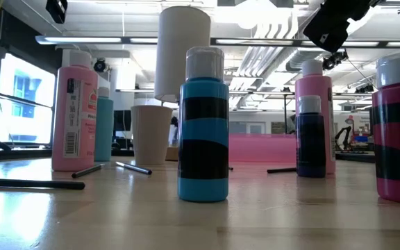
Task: Pick & Place Paint Supplies
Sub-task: Put the big pink paint bottle into the pink bin
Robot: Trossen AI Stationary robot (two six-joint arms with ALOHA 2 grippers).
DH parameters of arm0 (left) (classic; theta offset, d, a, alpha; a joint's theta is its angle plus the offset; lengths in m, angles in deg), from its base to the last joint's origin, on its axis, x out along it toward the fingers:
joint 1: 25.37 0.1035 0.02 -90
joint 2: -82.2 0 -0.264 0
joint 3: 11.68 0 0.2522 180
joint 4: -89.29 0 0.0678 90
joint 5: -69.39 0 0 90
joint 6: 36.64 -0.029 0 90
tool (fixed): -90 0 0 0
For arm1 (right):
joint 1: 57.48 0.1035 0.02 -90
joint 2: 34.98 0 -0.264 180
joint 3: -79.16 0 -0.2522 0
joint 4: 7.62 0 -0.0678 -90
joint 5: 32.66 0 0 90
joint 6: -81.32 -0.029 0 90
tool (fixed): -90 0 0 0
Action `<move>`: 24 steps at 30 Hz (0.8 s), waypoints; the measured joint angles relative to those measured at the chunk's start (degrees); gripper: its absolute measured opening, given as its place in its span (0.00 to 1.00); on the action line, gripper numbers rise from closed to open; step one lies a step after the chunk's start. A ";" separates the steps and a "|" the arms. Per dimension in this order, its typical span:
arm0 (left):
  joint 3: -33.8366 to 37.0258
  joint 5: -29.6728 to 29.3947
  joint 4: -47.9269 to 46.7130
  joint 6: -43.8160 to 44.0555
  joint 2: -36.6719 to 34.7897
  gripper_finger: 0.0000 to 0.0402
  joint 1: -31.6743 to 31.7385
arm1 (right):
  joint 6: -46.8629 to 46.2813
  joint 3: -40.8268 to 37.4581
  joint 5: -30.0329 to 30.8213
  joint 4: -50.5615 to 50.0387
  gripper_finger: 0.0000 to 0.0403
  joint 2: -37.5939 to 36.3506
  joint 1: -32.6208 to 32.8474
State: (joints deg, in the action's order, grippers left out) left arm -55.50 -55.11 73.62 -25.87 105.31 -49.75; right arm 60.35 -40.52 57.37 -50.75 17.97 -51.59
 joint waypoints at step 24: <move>0.00 -0.90 0.02 0.00 0.00 0.00 0.00 | 2.07 0.00 1.99 0.00 0.07 0.00 0.00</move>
State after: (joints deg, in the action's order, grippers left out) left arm -55.50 -56.01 73.64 -25.87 105.31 -49.75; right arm 62.42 -40.52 59.36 -50.75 17.97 -51.59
